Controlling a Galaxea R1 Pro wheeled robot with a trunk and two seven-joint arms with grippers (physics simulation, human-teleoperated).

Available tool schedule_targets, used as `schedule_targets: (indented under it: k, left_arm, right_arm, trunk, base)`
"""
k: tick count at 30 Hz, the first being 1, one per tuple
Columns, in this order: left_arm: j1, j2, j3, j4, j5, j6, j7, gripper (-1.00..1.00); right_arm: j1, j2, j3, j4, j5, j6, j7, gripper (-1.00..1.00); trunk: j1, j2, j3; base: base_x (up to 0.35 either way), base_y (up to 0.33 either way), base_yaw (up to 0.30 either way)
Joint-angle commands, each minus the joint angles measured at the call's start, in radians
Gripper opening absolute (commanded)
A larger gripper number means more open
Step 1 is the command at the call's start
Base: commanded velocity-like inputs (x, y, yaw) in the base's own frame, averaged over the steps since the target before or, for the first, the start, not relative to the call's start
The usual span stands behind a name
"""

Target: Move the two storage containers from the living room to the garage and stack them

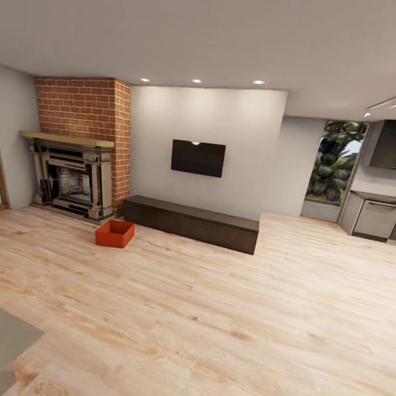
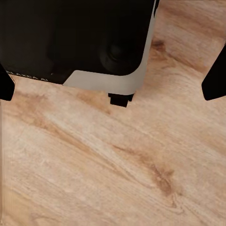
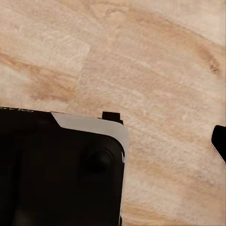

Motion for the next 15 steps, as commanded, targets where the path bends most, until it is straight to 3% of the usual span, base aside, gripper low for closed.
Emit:
schedule_targets:
  k: [1,15]
  left_arm:
    - [-0.001,0.0,0.004,0.0,0.005,0.0,0.001,1.0]
    - [-0.001,0.0,0.005,0.0,0.004,-0.001,0.001,1.0]
  right_arm:
    - [-0.001,0.0,0.007,0.002,0.002,-0.004,0.001,1.0]
    - [-0.001,0.0,0.008,0.002,0.002,-0.008,0.003,1.0]
  trunk:
    - [0.001,-0.001,-0.002]
    - [0.001,-0.001,-0.002]
  base:
    - [0.323,0.0,0.0]
    - [0.323,0.0,0.0]
